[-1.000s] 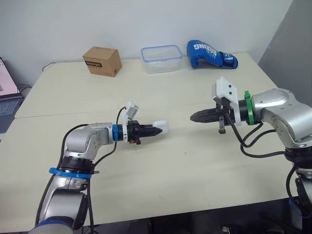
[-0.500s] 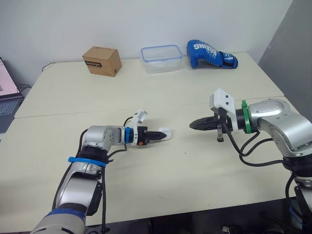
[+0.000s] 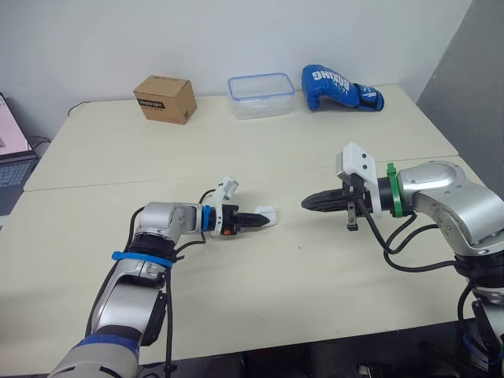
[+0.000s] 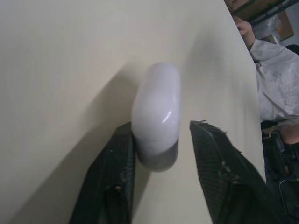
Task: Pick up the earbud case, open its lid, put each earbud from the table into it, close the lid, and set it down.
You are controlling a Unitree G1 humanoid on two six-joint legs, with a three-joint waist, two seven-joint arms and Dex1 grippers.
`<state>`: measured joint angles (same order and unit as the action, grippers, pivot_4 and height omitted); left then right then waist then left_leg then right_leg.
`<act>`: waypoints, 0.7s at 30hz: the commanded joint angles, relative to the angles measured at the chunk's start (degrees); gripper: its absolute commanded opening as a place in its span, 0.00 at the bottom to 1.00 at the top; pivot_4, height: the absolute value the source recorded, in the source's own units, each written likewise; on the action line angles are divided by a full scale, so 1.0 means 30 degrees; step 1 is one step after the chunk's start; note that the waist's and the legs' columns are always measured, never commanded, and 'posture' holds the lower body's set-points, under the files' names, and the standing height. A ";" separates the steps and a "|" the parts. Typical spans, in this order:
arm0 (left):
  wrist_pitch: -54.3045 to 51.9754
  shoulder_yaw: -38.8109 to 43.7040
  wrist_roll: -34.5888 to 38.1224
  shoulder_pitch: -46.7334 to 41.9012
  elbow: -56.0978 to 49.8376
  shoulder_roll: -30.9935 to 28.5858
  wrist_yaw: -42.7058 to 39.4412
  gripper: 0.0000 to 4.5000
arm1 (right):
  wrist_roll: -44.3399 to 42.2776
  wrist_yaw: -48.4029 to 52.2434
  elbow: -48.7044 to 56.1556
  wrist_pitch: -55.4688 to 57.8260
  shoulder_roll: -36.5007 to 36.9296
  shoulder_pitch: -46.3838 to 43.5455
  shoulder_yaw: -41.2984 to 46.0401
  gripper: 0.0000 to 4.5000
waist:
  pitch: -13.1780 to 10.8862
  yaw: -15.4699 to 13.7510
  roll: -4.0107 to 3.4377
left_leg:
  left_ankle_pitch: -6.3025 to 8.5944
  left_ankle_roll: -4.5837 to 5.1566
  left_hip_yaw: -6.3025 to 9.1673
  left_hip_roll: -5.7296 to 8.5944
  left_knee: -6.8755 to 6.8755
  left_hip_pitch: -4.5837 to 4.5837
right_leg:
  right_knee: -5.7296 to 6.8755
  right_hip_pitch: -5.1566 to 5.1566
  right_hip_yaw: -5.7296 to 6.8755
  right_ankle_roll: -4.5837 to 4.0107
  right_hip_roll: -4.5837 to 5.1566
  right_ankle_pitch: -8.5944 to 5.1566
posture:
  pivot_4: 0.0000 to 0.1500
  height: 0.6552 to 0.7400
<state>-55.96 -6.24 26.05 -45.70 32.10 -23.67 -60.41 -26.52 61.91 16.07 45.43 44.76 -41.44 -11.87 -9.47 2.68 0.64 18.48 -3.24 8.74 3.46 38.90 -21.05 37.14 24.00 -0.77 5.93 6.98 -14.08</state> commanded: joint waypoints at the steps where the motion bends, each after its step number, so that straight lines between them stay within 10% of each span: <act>1: 0.0064 -0.0277 -0.1001 0.0414 0.0323 -0.0800 0.0469 0.64 | -0.0197 -0.0034 0.0381 -0.0214 -0.0008 -0.0033 0.0654 0.00 | 0.0003 -0.0008 0.0002 | 0.0000 0.0000 0.0001 0.0000 0.0002 0.0011 | 0.0003 -0.0012 0.0000 0.0000 0.0000 0.0000 | 1.00 0.89; 21: -0.0014 0.1930 0.0295 0.5857 -0.6372 -0.6566 0.0224 0.64 | 0.0263 0.0028 -0.0587 -0.1379 -0.0226 0.0593 0.0597 0.00 | 0.0012 0.0350 -0.0015 | 0.0001 0.0001 -0.0023 -0.0034 -0.0037 0.0069 | 0.0015 0.0001 -0.0049 0.0000 -0.0016 0.0000 | 1.00 0.89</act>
<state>-54.77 -2.30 27.20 -30.82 14.25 -41.54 -61.57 -25.81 62.11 13.21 42.26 44.01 -39.36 -11.89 -9.43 3.72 0.60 18.48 -3.23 8.68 3.36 38.78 -20.85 37.18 24.02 -0.94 5.93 6.93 -14.09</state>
